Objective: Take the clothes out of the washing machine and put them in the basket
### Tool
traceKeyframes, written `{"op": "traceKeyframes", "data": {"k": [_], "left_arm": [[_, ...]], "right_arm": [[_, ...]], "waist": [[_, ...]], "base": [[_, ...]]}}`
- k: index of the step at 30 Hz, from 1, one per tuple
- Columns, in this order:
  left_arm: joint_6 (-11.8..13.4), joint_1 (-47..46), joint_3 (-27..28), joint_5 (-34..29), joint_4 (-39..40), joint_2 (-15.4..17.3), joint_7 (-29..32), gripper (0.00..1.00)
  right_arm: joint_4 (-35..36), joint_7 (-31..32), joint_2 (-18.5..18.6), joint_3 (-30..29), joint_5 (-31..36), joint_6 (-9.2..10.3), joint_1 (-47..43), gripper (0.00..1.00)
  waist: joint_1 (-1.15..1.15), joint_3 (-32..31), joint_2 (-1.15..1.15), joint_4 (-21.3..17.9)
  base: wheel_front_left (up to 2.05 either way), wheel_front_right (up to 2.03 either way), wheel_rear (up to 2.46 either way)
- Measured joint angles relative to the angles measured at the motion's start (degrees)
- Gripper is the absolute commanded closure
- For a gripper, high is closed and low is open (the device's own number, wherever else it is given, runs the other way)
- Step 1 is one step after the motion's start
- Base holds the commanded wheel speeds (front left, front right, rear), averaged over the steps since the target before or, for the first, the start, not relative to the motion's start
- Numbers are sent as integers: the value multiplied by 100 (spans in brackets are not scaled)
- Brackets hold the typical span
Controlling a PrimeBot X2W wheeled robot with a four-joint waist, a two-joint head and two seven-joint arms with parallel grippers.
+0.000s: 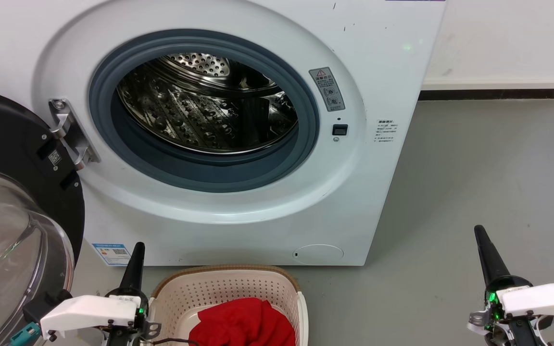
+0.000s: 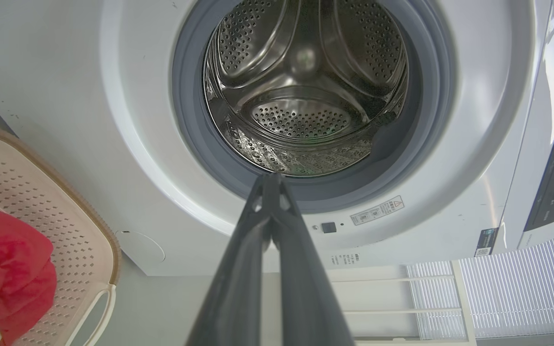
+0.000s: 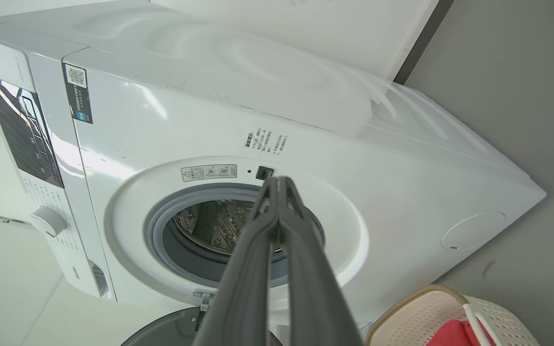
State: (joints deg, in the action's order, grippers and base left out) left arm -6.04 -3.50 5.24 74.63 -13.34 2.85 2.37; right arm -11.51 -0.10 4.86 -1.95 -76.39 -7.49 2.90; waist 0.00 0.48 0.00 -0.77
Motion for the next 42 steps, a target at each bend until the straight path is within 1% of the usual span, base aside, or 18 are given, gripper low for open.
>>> {"op": "traceKeyframes", "data": {"k": [26, 39, 42], "left_arm": [[-88, -162, 86, 1230, -49, 1, 299, 100], [-136, -248, 123, 1750, -71, 2, 415, 100], [-136, -258, 125, 1773, -71, 2, 421, 100]], "right_arm": [[-163, 324, -7, -146, -1235, 0, 188, 100], [-232, 470, -18, -218, -1767, 0, 281, 100], [-237, 476, -21, -230, -1786, 0, 281, 100]], "waist": [[0, -20, 0, 51], [0, -30, 0, 77], [0, -30, 0, 78]], "base": [[0, 0, 0], [0, 0, 0], [0, 0, 0]]}}
